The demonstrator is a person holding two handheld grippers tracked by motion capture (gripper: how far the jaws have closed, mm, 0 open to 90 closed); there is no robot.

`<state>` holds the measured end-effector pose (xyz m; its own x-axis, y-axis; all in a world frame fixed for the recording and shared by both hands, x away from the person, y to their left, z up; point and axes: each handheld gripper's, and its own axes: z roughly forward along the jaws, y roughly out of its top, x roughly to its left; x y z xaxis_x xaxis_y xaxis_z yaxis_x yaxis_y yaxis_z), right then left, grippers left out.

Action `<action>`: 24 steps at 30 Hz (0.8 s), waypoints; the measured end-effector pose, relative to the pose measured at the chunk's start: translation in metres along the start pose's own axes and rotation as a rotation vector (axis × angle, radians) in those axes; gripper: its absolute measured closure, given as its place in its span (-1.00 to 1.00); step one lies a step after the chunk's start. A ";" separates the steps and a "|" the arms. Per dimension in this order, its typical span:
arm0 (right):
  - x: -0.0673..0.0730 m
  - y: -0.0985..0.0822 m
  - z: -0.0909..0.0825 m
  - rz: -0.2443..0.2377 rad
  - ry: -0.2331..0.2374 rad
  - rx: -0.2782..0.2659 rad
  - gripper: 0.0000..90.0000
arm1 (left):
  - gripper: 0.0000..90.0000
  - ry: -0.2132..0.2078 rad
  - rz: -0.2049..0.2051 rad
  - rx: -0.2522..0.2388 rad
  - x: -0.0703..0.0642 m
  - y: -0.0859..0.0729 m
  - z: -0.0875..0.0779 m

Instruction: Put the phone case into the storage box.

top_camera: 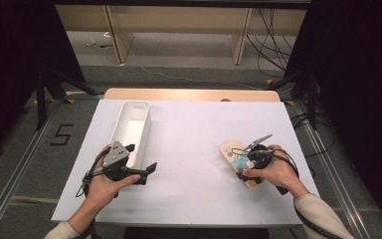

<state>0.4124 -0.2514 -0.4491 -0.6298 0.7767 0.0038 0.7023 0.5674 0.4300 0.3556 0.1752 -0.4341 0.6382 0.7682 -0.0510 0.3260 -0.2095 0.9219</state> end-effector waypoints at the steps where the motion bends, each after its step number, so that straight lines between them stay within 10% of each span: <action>1: 0.000 0.000 0.000 0.004 0.002 -0.010 -0.73 | -0.99 0.000 0.000 0.000 0.000 0.000 0.000; 24: 0.006 0.001 -0.010 0.051 0.016 -0.205 -0.73 | -0.99 0.005 -0.003 -0.004 0.001 0.000 0.000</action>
<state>0.4062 -0.2486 -0.4394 -0.6015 0.7977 0.0436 0.6522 0.4588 0.6035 0.3559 0.1758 -0.4341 0.6339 0.7717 -0.0524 0.3252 -0.2045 0.9233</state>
